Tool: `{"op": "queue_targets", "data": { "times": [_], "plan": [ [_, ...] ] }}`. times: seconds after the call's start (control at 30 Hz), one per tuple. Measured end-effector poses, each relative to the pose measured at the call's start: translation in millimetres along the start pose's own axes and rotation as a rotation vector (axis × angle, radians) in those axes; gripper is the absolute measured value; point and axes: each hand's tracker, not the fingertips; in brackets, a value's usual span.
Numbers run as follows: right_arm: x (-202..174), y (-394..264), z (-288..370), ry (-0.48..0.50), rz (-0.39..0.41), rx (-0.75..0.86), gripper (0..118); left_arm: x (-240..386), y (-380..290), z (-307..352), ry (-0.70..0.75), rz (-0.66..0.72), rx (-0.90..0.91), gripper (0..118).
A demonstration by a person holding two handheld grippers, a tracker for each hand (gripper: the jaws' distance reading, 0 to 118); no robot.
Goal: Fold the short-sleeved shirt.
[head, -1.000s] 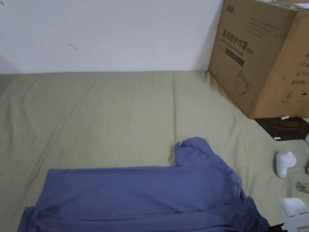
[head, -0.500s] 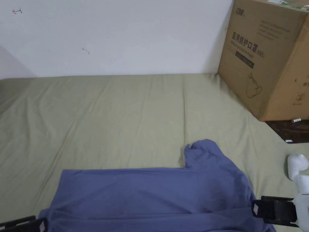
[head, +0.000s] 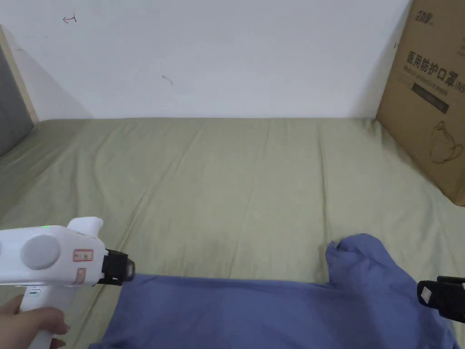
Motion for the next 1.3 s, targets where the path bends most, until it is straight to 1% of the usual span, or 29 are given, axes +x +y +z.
{"op": "queue_targets", "data": {
  "times": [0.03, 0.07, 0.17, 0.2, 0.23, 0.27, 0.3, 0.33, 0.37, 0.4, 0.43, 0.47, 0.5, 0.53, 0.57, 0.6, 0.67, 0.77, 0.8, 0.83, 0.87, 0.9, 0.93, 0.97, 1.0, 1.1, 1.17, 1.27, 1.3],
  "plan": [
    [2, 0, -6, -0.003, -0.002, -0.016, 0, -5, 3, -20, 0.013, -0.006, -0.036, 102],
    [5, -1, -13, -0.006, -0.006, -0.032, 0, -3, 1, -35, 0.019, -0.001, -0.081, 118],
    [14, 0, -30, -0.022, -0.010, -0.071, 0, -8, 3, -70, 0.047, -0.008, -0.091, 114],
    [17, 1, -35, -0.026, -0.014, -0.080, 0, -5, 0, -75, 0.041, -0.014, -0.103, 109],
    [24, 3, -44, -0.030, -0.020, -0.088, 0, -3, -1, -76, 0.018, -0.019, -0.120, 91],
    [28, 7, -51, -0.033, -0.026, -0.096, 0, 1, -4, -76, -0.011, -0.027, -0.124, 70],
    [33, 14, -59, -0.036, -0.030, -0.101, 0, 11, -7, -70, 0.086, -0.093, -0.099, 57],
    [38, 20, -67, -0.041, -0.034, -0.105, 0, 15, -10, -61, 0.109, -0.144, -0.069, 41],
    [47, 29, -79, -0.036, -0.037, -0.106, 0, 18, -11, -53, 0.058, -0.156, -0.051, 19],
    [53, 39, -88, -0.018, -0.053, -0.108, 0, 22, -13, -46, 0.063, -0.169, -0.038, 3],
    [58, 48, -98, -0.018, -0.073, -0.102, 0, 23, -14, -39, 0.061, -0.168, -0.037, 3],
    [62, 59, -110, -0.035, -0.084, -0.106, 3, 22, -14, -31, 0.033, -0.153, -0.014, 3],
    [67, 69, -126, -0.050, -0.090, -0.121, 39, 23, -14, -21, -0.003, -0.127, 0.009, 3],
    [71, 78, -138, -0.058, -0.096, -0.125, 81, 24, -14, -12, -0.003, -0.121, 0.020, 3],
    [75, 86, -154, -0.066, -0.106, -0.140, 110, 24, -14, -4, -0.002, -0.121, 0.030, 3],
    [80, 93, -170, -0.083, -0.117, -0.171, 118, 22, -13, 4, -0.004, -0.121, 0.037, 3],
    [87, 102, -199, -0.111, -0.125, -0.210, 118, 23, -13, 18, -0.017, -0.123, 0.050, 3],
    [102, 104, -242, -0.223, -0.071, -0.319, 118, 18, -15, 28, -0.016, -0.119, 0.058, 3],
    [104, 101, -251, -0.227, -0.054, -0.358, 115, 16, -16, 30, -0.011, -0.114, 0.061, 3],
    [103, 98, -254, -0.226, -0.030, -0.386, 107, 14, -16, 30, -0.012, -0.105, 0.058, 3],
    [98, 95, -254, -0.239, 0.003, -0.381, 95, 11, -17, 28, -0.013, -0.089, 0.049, 3],
    [93, 92, -248, -0.265, 0.047, -0.352, 92, 9, -18, 26, -0.015, -0.074, 0.036, 3],
    [91, 94, -240, -0.232, 0.052, -0.320, 80, 7, -19, 24, -0.019, -0.064, 0.027, 3],
    [90, 97, -234, -0.222, 0.053, -0.322, 54, 6, -20, 21, -0.021, -0.061, 0.023, 3],
    [87, 97, -228, -0.221, 0.055, -0.311, 2, 5, -21, 19, -0.019, -0.059, 0.021, 3],
    [84, 98, -206, -0.177, 0.056, -0.272, 0, 3, -23, 19, -0.014, -0.036, 0.037, 3],
    [77, 100, -181, -0.185, 0.071, -0.194, 0, 1, -25, 22, -0.023, -0.001, 0.062, 3],
    [79, 102, -138, -0.143, -0.007, -0.072, 0, -2, -26, 36, -0.039, 0.041, 0.096, 3],
    [71, 100, -117, -0.134, -0.015, -0.028, 0, -3, -26, 43, -0.047, 0.053, 0.116, 3]
  ]
}}
